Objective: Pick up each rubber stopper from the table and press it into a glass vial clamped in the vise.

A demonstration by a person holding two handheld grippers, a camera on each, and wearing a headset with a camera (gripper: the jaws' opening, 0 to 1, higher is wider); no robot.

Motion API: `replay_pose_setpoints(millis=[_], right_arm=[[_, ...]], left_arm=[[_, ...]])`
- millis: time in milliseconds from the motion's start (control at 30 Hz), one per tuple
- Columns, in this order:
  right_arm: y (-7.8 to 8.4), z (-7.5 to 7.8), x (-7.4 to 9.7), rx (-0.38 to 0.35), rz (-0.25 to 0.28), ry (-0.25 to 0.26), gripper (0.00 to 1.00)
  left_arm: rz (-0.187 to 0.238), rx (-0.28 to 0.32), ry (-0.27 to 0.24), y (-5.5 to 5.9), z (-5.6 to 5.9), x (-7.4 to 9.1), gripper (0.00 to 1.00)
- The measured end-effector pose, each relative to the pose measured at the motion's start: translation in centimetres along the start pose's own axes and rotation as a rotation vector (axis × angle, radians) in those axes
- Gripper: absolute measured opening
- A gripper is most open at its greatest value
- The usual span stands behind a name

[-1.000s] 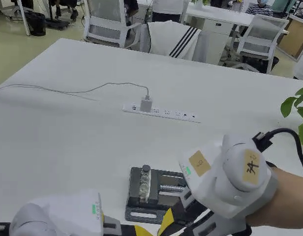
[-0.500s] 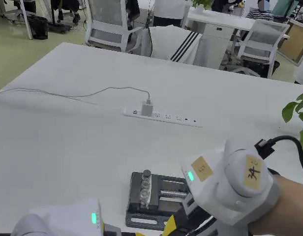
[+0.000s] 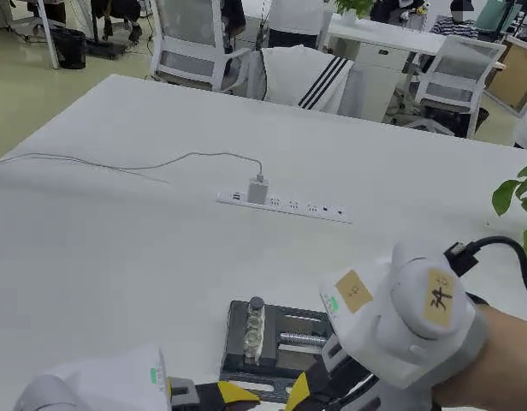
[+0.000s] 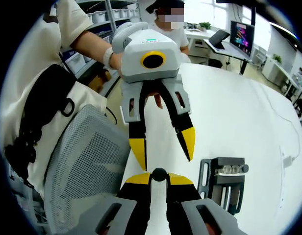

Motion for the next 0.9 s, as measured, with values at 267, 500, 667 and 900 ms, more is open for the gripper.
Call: replay_pose_setpoints(millis=[267,500,667,900], right_arm=[[0.2,0.1,-0.1,-0.005,-0.006,-0.002,0.06],[0.5,0.2,-0.3,-0.004,-0.021,-0.004,0.06],[0.5,0.2,-0.4,-0.008,-0.018,-0.003,0.06],[0.7,0.8,-0.1,-0.010,-0.018,0.009,0.06]], left_arm=[[-0.016,0.036,-0.078,1.3,-1.1,0.5,0.60],[-0.028,0.047,-0.168,1.8,-1.9,0.8,0.92],[-0.048,0.071,-0.207,2.1,-2.3,1.0,0.99],[-0.029,0.084,-0.222,1.8,-2.4,1.4,0.99]])
Point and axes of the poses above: the centre of the closed fingertips' face, and the gripper's own axes: x roughly backward along the fingers, z roughly to its right, y roughly out of its underside, the point moved 9 cm from there along x, roughly backward along the fingers, and after that the axes turned 6 degrees about -y, right-handed, at the moved point
